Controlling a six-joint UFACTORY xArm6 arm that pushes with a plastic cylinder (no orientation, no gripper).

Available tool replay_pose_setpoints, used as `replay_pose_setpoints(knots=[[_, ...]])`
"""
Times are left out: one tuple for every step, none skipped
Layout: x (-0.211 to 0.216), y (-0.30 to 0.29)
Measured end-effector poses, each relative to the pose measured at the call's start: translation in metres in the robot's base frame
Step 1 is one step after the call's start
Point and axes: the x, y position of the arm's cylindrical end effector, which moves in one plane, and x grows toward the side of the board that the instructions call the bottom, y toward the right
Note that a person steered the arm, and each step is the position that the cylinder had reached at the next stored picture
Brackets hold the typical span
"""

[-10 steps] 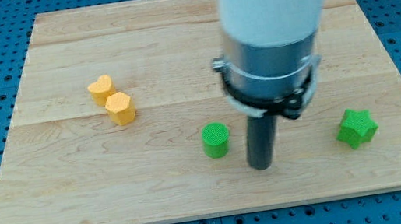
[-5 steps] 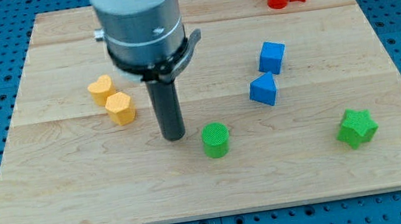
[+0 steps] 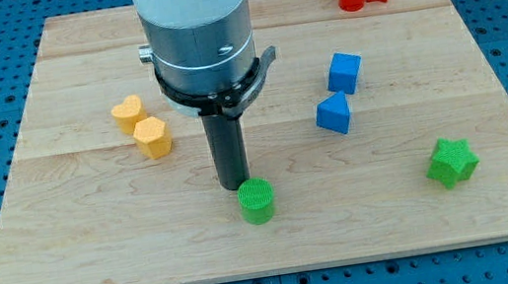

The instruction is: Push the green circle slightly down

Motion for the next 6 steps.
replay_pose_setpoints(knots=[[-0.001,0.045],[0.013,0.060],[0.026,0.033],[0.029,0.015],[0.022,0.056],[0.016,0.129]])
